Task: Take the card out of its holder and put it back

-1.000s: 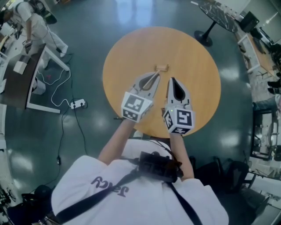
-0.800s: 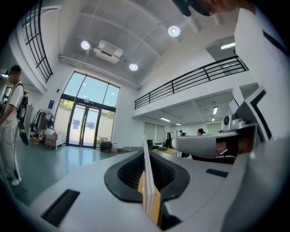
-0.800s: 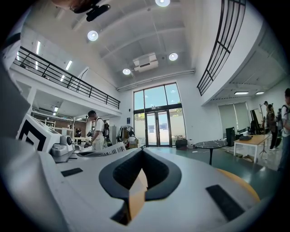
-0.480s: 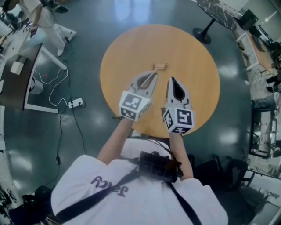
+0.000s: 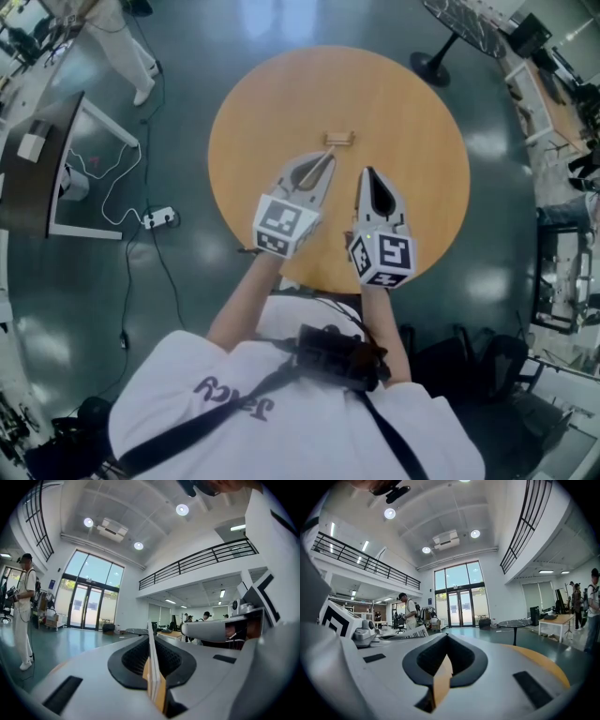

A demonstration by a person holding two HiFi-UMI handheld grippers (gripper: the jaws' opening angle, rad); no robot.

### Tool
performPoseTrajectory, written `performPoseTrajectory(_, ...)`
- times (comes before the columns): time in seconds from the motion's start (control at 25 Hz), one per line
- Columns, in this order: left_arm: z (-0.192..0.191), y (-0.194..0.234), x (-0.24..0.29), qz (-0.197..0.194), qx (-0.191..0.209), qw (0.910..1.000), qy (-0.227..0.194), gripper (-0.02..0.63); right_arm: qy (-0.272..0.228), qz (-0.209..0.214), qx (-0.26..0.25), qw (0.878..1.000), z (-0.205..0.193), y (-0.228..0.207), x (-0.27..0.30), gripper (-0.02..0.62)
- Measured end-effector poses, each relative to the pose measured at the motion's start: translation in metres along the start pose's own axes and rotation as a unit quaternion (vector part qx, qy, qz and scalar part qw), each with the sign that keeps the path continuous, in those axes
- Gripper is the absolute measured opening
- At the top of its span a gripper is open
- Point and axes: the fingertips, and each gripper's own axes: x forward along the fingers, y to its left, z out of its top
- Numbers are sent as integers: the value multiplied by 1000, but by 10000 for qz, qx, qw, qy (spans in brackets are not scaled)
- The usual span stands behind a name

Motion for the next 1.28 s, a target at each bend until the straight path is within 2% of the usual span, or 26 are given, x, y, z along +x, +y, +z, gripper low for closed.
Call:
performPoseTrajectory(0.6,-44,23,15,91,-135,9986,499,29,517,-165,397,9977,-44,-37,10,21)
performPoseTrajectory(0.92,-66,59,22,206,-76,9966,798,28,815,-157,637,9945,-66,-46,31,21)
performPoseTrajectory(1.28,-62,89,53,-20,325,9951,935,28,1078,-104,807,9908,-87,-60,48,21)
